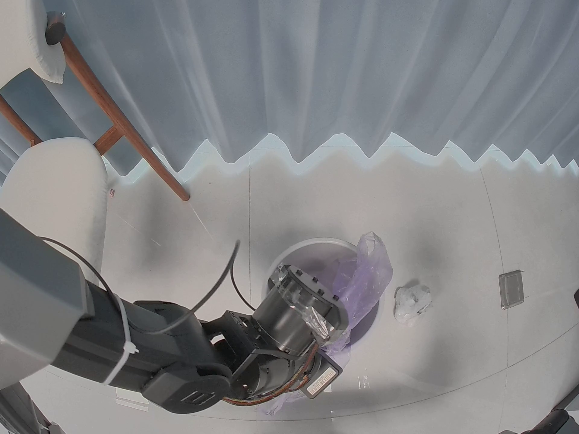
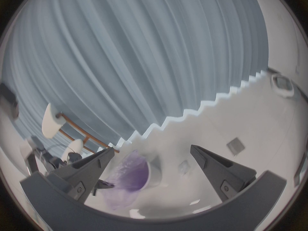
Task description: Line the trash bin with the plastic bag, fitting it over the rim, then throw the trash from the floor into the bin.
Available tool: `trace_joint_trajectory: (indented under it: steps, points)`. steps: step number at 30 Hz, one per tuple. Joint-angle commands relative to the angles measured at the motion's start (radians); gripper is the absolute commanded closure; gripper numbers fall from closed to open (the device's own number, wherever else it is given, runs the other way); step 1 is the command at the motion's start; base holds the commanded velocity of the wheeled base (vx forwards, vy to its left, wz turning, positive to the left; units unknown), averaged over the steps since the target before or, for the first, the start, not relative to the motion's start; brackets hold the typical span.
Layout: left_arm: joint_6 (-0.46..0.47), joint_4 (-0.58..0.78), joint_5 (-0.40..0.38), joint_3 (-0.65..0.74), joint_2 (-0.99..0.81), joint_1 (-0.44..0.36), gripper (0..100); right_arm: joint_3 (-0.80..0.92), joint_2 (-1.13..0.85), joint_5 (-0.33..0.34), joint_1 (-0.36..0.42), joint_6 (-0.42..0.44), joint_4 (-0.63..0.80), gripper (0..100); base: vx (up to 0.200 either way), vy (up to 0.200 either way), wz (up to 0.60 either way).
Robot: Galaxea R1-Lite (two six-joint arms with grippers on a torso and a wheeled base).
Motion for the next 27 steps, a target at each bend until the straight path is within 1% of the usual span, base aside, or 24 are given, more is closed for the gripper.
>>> trace_joint_trajectory:
  steps: [1,3,4,8,16,18,21,27]
  points:
    - [0.12,0.025,0.103,0.033,-0.01,-0.065,100,-0.444,0.798,0.125,0.122,0.534,0.175,0,0.0,0.0,0.0]
    - [0.117,0.025,0.109,0.037,-0.01,-0.08,100,-0.456,0.879,0.179,0.127,0.538,0.176,0,0.0,0.0,0.0]
    - [0.117,0.025,0.109,0.037,-0.01,-0.082,100,-0.459,0.888,0.182,0.13,0.538,0.176,0,0.0,0.0,0.0]
    - [0.113,0.02,0.11,0.037,-0.01,-0.084,100,-0.473,1.006,0.182,0.171,0.543,0.181,0,0.0,0.0,0.0]
    - [0.119,0.019,0.11,0.047,-0.008,-0.082,100,-0.474,1.12,0.184,0.269,0.541,0.176,0,0.0,0.0,0.0]
    - [0.119,0.019,0.11,0.047,-0.008,-0.082,100,-0.474,1.12,0.184,0.269,0.541,0.176,0,0.0,0.0,0.0]
    - [0.12,0.019,0.11,0.053,-0.002,-0.082,100,-0.514,1.19,0.187,0.282,0.544,0.172,0,0.0,0.0,0.0]
    - [0.122,0.019,0.122,0.059,-0.007,-0.071,100,-0.583,1.232,0.187,0.326,0.544,0.173,0,0.0,0.0,0.0]
